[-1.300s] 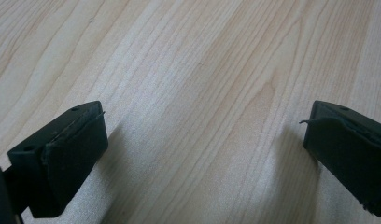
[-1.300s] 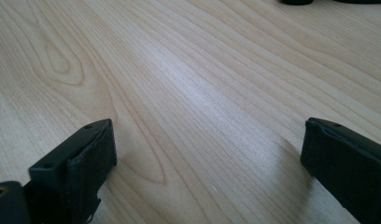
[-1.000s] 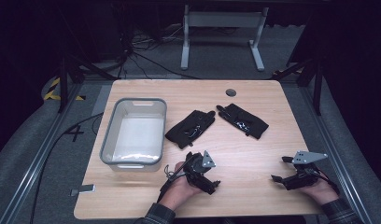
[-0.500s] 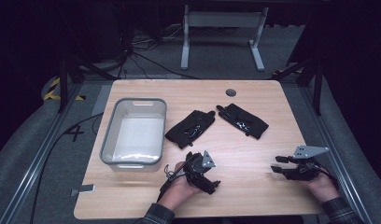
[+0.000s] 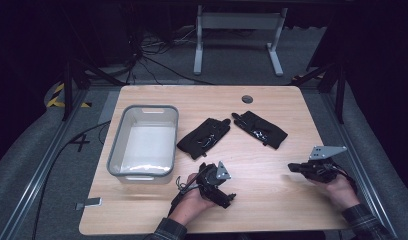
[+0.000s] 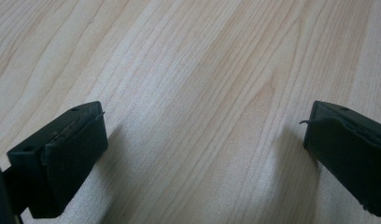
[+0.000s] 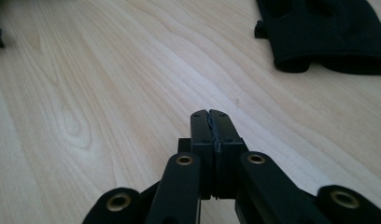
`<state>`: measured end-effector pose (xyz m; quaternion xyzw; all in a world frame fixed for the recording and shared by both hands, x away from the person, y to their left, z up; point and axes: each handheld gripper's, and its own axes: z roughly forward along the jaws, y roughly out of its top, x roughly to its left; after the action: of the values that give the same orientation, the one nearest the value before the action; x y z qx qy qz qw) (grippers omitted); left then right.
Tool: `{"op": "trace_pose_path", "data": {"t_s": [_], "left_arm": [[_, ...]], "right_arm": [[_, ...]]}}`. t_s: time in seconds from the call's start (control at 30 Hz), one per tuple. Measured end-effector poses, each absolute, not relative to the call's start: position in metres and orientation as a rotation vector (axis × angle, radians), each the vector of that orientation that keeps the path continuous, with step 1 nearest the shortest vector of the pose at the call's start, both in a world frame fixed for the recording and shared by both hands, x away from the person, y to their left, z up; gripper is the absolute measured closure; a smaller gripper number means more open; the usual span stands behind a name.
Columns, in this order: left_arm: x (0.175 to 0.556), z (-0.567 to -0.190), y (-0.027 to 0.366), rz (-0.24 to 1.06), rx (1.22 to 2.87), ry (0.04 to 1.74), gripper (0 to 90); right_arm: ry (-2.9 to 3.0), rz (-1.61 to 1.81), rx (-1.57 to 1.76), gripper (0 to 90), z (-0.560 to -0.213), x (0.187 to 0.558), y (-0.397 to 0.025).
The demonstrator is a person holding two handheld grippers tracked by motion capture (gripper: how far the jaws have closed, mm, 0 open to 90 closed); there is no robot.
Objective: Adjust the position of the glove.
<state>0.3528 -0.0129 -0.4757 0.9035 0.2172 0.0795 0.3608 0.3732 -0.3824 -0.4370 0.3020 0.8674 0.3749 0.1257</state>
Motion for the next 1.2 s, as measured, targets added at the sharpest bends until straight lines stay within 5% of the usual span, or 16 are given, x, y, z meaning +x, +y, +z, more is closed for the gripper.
{"op": "trace_pose_path", "data": {"t_s": [1.2], "left_arm": [[0.353, -0.476, -0.013, 0.201, 2.329, 0.555, 0.1]], "right_arm": [[2.479, 1.062, 0.898, 89.5, -0.434, 0.48, -0.365]]}}
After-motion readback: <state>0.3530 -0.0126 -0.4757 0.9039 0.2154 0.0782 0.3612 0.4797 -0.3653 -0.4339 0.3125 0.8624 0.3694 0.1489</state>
